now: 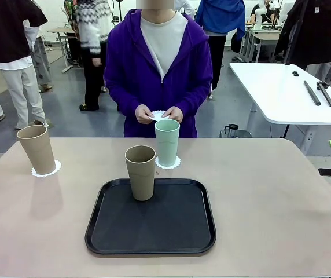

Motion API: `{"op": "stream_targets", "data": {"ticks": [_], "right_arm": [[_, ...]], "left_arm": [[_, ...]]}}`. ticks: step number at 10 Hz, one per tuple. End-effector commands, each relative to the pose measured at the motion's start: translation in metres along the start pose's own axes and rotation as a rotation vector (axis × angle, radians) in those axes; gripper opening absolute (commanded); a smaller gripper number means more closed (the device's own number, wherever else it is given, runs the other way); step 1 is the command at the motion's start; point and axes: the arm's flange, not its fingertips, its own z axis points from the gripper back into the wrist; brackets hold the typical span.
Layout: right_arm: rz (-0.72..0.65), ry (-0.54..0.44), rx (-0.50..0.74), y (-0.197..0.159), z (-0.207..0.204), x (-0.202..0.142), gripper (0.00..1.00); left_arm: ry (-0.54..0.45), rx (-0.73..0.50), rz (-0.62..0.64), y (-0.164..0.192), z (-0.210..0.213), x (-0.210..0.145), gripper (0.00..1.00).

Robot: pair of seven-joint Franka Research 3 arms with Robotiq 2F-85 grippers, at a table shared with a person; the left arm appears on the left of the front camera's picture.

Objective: Place coasters on the table and set cups on them.
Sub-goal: Take one Reusable plastic cup from the Flat Tray and place it on a coaster set by the human.

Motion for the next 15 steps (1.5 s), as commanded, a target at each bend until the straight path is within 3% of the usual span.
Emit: {"op": "stream_targets", "data": {"ticks": [1, 3, 4, 14, 15], "right_arm": [[0.007, 0.01, 0.001, 0.001, 0.002, -0.003, 1.0], [0.007, 0.01, 0.001, 0.001, 0.002, -0.003, 1.0], [0.007, 0.01, 0.001, 0.001, 0.002, -0.003, 1.0], [0.007, 0.01, 0.001, 0.001, 0.002, -0.003, 1.0], [0.007, 0.01, 0.001, 0.001, 0.002, -0.003, 1.0]], "left_arm": [[0.045, -0.007, -0.006, -0.03, 0.014, 0.007, 1.0], [0.06, -0.012, -0.037, -0.047, 0.021, 0.011, 1.0], [0.033, -0.015, -0.019, -0.027, 0.019, 0.01, 1.0], [0.035, -0.025, -0.022, -0.03, 0.018, 0.007, 1.0], [0.042, 0.032, 0.1, -0.046, 0.014, 0.007, 1.0]]}}
